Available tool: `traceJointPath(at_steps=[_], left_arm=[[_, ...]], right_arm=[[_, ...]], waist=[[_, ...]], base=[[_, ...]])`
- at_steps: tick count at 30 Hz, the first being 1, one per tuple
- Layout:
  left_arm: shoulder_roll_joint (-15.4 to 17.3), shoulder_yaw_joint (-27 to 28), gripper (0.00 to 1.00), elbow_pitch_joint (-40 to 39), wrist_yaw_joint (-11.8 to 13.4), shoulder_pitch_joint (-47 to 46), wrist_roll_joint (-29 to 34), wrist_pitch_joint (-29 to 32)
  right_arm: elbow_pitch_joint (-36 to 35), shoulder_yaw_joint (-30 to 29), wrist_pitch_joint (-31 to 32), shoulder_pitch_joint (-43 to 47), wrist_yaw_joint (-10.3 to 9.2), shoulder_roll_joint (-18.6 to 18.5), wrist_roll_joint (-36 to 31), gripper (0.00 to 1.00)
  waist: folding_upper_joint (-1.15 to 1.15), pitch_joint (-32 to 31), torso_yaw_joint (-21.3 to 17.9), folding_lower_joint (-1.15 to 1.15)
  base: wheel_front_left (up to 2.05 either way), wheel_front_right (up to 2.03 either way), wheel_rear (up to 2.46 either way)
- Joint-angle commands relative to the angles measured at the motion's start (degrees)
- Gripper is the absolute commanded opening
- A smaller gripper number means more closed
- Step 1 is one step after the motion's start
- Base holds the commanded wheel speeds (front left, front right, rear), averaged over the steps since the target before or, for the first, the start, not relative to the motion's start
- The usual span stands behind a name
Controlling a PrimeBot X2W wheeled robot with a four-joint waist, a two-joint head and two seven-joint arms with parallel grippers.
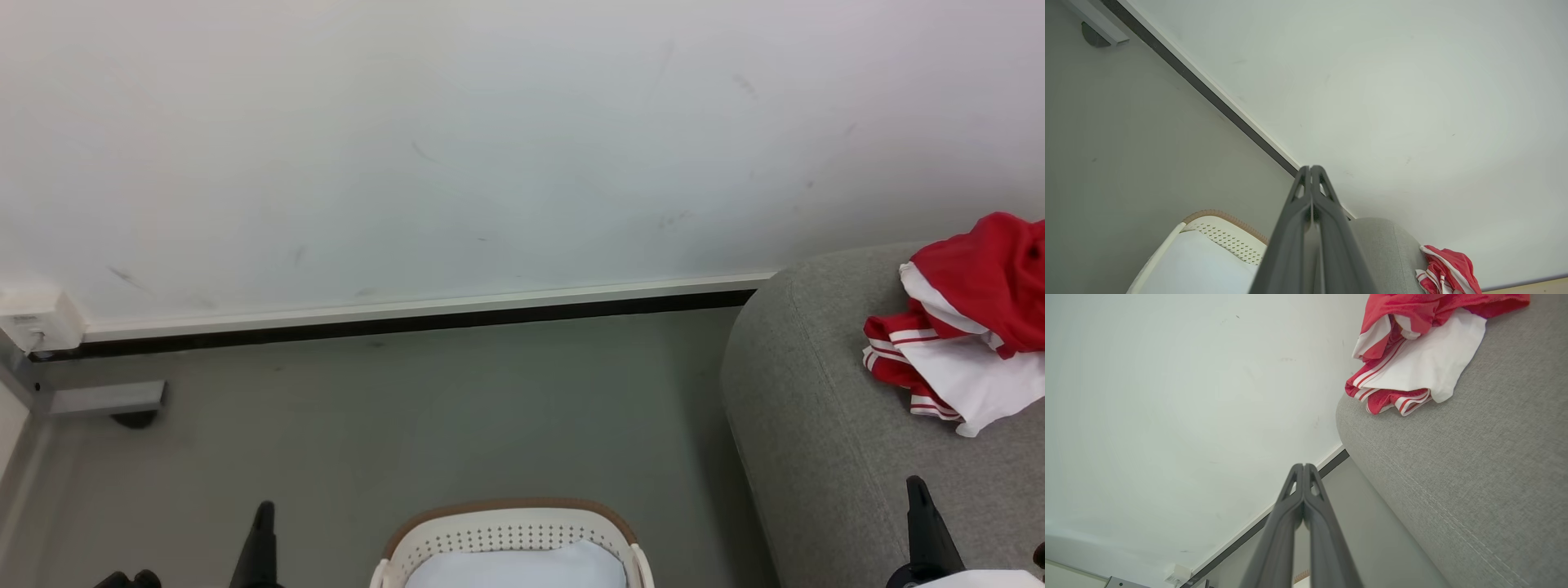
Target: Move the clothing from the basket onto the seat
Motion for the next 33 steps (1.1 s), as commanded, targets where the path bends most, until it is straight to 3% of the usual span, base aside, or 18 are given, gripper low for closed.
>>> traceJointPath(at_steps=[1,33], left_arm=[[0.3,0.4,0.00,-0.7,-0.3,-1.4,-2.3,0.6],[0.2,2.0,0.00,-0.8,-1.7,-3.9,-21.3,5.6]], right_arm=[[-1.0,-0.3,0.5,-1.4,-0.05,-0.5,2.3,0.00],[-2.9,-1.8,5.7,-2.5,-0.09,-0.6,23.0,0.00]], waist=[[0.00,0.0,0.0,0.00],[0.00,0.6,0.4,0.00]], base=[[0.00,0.00,0.00],[0.00,0.00,0.00]])
